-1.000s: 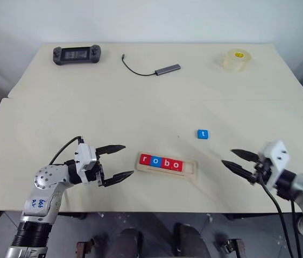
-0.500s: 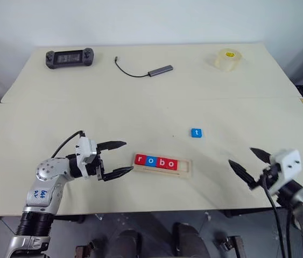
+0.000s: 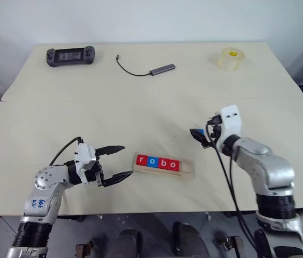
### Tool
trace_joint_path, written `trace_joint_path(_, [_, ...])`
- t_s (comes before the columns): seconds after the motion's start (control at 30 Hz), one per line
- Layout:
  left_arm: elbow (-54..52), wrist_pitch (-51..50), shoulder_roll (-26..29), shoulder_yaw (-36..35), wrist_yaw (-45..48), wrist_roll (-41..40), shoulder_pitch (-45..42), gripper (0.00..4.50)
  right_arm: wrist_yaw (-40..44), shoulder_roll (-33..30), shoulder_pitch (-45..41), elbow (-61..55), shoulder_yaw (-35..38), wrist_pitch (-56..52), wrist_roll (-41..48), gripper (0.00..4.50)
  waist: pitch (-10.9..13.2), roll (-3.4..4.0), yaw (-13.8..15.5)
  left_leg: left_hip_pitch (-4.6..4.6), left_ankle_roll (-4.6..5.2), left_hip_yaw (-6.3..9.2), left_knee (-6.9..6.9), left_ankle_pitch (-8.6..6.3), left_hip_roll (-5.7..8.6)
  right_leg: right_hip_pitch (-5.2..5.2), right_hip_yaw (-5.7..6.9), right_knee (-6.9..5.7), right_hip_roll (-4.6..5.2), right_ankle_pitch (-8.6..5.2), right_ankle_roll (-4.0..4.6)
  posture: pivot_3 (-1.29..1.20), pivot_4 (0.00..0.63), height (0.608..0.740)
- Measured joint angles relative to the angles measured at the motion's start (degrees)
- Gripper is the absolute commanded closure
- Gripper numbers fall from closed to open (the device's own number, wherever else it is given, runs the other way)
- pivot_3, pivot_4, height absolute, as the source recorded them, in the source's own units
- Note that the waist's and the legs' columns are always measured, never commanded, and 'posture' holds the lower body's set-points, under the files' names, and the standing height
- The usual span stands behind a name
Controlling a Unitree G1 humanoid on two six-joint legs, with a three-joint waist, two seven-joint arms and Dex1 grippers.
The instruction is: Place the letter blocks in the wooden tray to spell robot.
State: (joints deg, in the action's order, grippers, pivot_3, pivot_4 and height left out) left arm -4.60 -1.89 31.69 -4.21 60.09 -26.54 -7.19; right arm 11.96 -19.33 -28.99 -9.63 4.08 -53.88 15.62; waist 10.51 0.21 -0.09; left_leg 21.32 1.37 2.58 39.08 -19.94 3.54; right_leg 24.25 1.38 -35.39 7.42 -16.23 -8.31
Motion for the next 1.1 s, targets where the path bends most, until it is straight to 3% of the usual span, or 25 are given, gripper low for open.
trace_joint_path(0.13, [-1.79, -0.22, 0.02, -0.39, -1.36, -0.01, 1.58, 0.00, -5.28, 4.10, -1.21, 2.07, -0.93, -1.21, -2.71, 0.06, 0.00, 0.00, -0.18, 0.04, 0.00, -0.15, 0.02, 0.00, 0.03, 0.14, -0.11, -0.16, -0.02, -0.01, 0.02, 0.00, 0.150, 0.740])
trace_joint_path(0.23, [-2.24, -0.50, 0.16, -0.50, -1.83, -0.06, 2.07, 0.00, -6.41, 5.06, -1.48, 2.05, -0.90, -1.82, -3.30, 0.62, -0.01, 0.01, -0.19, 0.03, 0.00, -0.17, 0.03, 0.01, 0.02, 0.14, -0.14, -0.19, -0.03, -0.01, 0.02, 0.00, 0.150, 0.740])
trace_joint_path(0.47, [-3.50, -0.72, 0.18, -0.50, -2.41, -0.12, 2.55, 0.00, -7.73, 6.77, -0.04, -1.92, -0.33, -5.15, -3.68, 2.96, -0.01, 0.02, -0.24, 0.03, 0.00, -0.18, 0.02, 0.01, 0.01, 0.17, -0.16, -0.23, -0.05, -0.02, 0.03, 0.00, 0.150, 0.740])
trace_joint_path(0.7, [-3.48, -1.38, -0.08, 0.31, -1.80, -0.17, 2.01, 0.00, -5.29, 4.06, 3.90, -8.93, 2.58, -7.32, -2.25, 2.96, -0.01, 0.01, -0.05, 0.04, 0.01, -0.19, 0.01, 0.01, 0.04, 0.17, -0.18, -0.21, -0.04, -0.02, 0.03, 0.00, 0.150, 0.740])
trace_joint_path(0.87, [-2.13, -1.42, -1.67, 1.43, -1.33, -0.17, 0.19, 0.00, -3.51, 0.31, 12.30, -24.26, 9.29, -15.97, 0.69, 2.96, -0.01, 0.01, 0.13, 0.09, 0.02, -0.13, -0.02, 0.00, 0.03, 0.17, -0.16, -0.17, -0.04, -0.02, 0.03, 0.00, 0.150, 0.740])
trace_joint_path(1.1, [1.55, -1.38, -2.61, 3.30, 0.89, -0.11, -3.35, 0.00, -6.02, 5.82, 20.89, -39.01, 12.77, -28.26, 1.29, 2.96, -0.02, 0.02, -0.14, 0.02, -0.04, -0.26, -0.01, 0.04, -0.05, 0.19, -0.27, -0.21, -0.12, -0.02, 0.03, 0.00, 0.150, 0.740])
